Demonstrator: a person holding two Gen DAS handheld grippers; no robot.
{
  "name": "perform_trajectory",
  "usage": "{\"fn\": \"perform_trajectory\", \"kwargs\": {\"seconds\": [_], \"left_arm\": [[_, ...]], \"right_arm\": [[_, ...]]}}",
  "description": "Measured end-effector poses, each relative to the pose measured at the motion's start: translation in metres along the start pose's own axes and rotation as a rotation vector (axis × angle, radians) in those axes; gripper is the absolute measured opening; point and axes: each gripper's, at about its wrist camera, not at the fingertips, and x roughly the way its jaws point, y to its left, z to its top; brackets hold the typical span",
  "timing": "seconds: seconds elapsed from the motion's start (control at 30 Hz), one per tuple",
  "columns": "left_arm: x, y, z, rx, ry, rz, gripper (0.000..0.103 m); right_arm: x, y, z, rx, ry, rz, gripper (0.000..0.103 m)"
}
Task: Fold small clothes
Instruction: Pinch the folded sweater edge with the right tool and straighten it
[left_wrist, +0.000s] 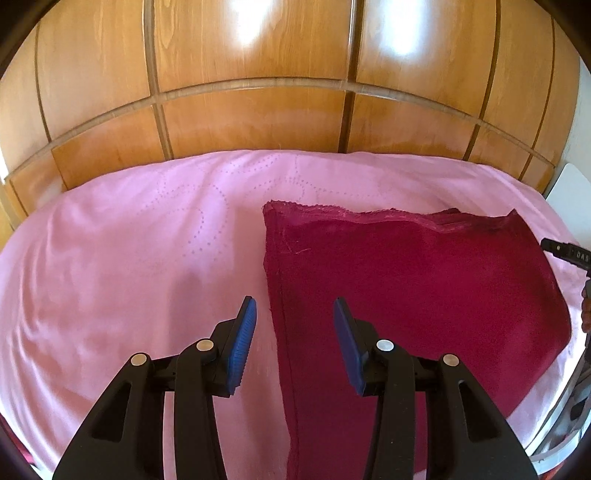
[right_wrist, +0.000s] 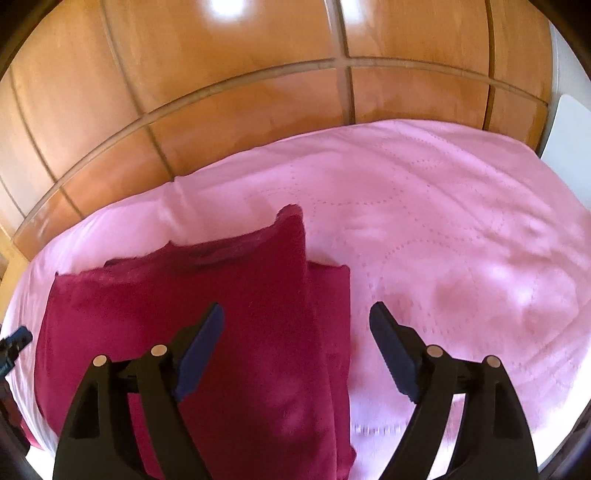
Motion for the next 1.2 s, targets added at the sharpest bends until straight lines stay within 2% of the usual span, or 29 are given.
{"fn": "perform_trajectory", "kwargs": {"seconds": [0.13,0.2,0.23,0.3,0.37,0.5,0.73,0.83,0.9,0.93,1.03,1.1,1.13,1.17,1.2], "left_arm": [[0.008,0.001,0.002,-0.002,0.013,0.012,0.043],[0.011,0.002,0.003,-0.003,0.015,0.015,0.043],[0.012,0.003,0.005,-0.003,0.016,0.015,0.043],[0.014,0.003,0.006,-0.002,0.016,0.016,0.043],[0.016,0.003,0.007,0.001,0.018,0.019,0.043],[0.020,0.003,0.008,0.000,0.018,0.027,0.043],[0.035,0.002,0.017,0.002,0.013,0.046,0.043],[0.059,0.001,0.018,0.010,0.064,0.086,0.043],[0.076,0.005,0.013,-0.020,0.108,0.079,0.044],[0.078,0.007,0.011,-0.039,0.108,0.079,0.048],[0.075,0.013,0.010,-0.069,0.096,0.078,0.050],[0.068,0.015,0.009,-0.088,0.083,0.080,0.050],[0.060,0.015,0.007,-0.091,0.066,0.088,0.050],[0.053,0.014,0.006,-0.090,0.051,0.099,0.050],[0.049,0.013,0.003,-0.090,0.041,0.105,0.050]], "right_arm": [[0.011,0.001,0.006,0.005,0.026,0.000,0.066],[0.015,0.003,0.007,-0.007,0.039,0.006,0.049],[0.018,0.004,0.008,-0.013,0.046,0.006,0.043],[0.023,0.008,0.007,-0.034,0.064,0.013,0.019],[0.025,0.012,0.006,-0.062,0.068,0.001,0.008],[0.023,0.012,0.004,-0.073,0.055,-0.009,0.007],[0.014,0.006,0.003,-0.064,-0.015,-0.079,0.006],[0.041,0.000,-0.010,-0.077,0.044,-0.138,0.006],[0.050,-0.004,-0.015,-0.062,0.049,-0.132,0.006],[0.050,-0.005,-0.015,-0.055,0.044,-0.129,0.007],[0.048,-0.010,-0.013,-0.032,0.054,-0.107,0.008],[0.042,-0.018,-0.010,0.007,0.064,-0.063,0.025],[0.037,-0.020,-0.009,0.024,0.060,-0.061,0.053],[0.030,-0.027,-0.009,0.059,0.046,-0.051,0.068],[0.024,-0.034,-0.010,0.085,0.036,-0.022,0.067]]}}
